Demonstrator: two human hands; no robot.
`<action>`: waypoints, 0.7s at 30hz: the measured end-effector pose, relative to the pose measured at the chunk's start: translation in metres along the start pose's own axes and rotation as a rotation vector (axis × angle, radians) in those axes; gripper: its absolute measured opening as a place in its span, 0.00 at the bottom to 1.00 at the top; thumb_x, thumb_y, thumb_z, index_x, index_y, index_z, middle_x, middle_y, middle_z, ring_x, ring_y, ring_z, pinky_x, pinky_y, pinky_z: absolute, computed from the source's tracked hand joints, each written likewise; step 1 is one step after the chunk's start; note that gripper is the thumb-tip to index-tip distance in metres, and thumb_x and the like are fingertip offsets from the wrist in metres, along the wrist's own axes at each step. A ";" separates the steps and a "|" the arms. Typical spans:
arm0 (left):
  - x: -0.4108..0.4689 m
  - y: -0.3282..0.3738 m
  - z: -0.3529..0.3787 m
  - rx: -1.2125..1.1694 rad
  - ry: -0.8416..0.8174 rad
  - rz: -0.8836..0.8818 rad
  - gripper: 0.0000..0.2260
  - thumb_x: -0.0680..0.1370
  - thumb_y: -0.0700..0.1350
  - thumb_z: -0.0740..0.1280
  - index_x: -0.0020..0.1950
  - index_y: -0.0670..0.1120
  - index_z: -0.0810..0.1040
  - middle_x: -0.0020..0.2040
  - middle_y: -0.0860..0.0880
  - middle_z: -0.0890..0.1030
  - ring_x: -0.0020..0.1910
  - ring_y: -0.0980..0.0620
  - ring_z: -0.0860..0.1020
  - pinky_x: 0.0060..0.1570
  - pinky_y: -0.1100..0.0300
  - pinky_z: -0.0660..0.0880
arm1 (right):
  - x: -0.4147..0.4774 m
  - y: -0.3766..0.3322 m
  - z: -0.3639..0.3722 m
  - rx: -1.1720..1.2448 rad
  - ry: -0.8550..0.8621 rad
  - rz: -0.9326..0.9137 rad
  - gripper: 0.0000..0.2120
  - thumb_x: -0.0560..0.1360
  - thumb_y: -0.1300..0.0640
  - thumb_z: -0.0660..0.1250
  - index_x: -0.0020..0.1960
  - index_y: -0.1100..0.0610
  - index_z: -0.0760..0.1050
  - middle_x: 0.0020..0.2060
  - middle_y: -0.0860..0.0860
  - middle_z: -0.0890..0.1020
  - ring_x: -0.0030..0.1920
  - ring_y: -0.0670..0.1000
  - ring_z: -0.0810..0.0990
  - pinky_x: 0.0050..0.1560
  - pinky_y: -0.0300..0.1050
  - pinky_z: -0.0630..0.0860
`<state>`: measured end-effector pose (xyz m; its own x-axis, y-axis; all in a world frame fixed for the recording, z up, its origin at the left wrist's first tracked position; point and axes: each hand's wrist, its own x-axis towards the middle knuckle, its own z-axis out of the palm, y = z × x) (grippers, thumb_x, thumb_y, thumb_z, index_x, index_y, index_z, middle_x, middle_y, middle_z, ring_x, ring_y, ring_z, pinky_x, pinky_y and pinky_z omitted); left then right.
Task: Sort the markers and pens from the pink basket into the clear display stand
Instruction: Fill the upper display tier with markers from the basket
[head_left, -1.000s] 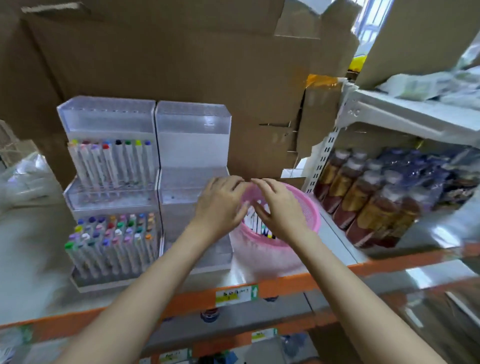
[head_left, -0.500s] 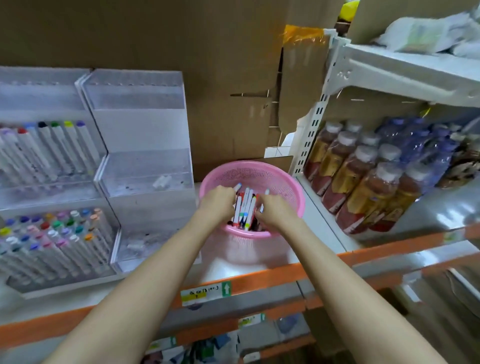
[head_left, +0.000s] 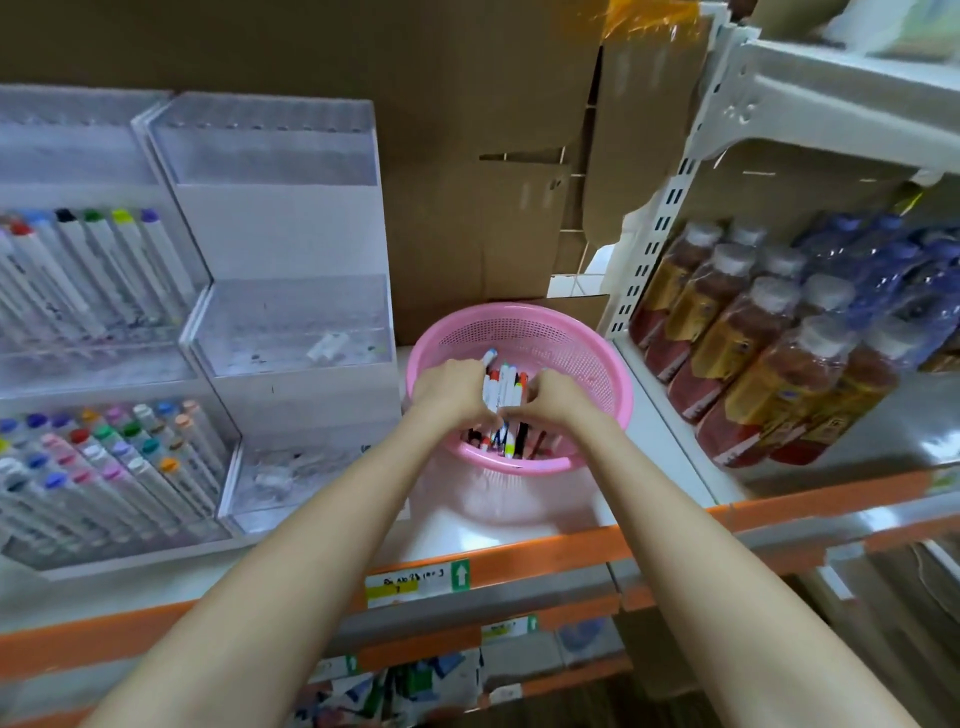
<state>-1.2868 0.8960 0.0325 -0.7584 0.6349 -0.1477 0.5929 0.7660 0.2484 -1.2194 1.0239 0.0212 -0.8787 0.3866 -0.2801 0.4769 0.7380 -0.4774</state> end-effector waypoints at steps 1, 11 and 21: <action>0.000 -0.001 0.000 -0.019 -0.006 0.000 0.19 0.66 0.55 0.75 0.36 0.46 0.68 0.33 0.52 0.73 0.36 0.50 0.73 0.28 0.58 0.63 | 0.000 0.000 0.000 0.043 -0.013 0.014 0.15 0.69 0.52 0.75 0.32 0.54 0.70 0.31 0.53 0.80 0.32 0.54 0.81 0.33 0.47 0.79; 0.002 -0.004 0.002 -0.241 0.054 0.015 0.14 0.72 0.50 0.71 0.30 0.47 0.74 0.27 0.51 0.74 0.30 0.52 0.72 0.27 0.59 0.61 | 0.002 -0.003 0.001 0.125 0.081 0.049 0.14 0.73 0.58 0.66 0.30 0.57 0.69 0.25 0.52 0.71 0.26 0.51 0.70 0.30 0.44 0.67; -0.009 -0.009 -0.006 -0.685 0.288 0.132 0.18 0.75 0.40 0.70 0.64 0.45 0.75 0.50 0.48 0.80 0.44 0.53 0.78 0.42 0.59 0.78 | -0.009 -0.005 -0.019 0.477 0.222 -0.108 0.05 0.76 0.62 0.67 0.45 0.57 0.71 0.35 0.53 0.77 0.32 0.52 0.79 0.40 0.50 0.81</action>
<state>-1.2866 0.8827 0.0378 -0.7891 0.5939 0.1570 0.4541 0.3919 0.8001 -1.2146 1.0276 0.0417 -0.8822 0.4681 -0.0499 0.2949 0.4668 -0.8337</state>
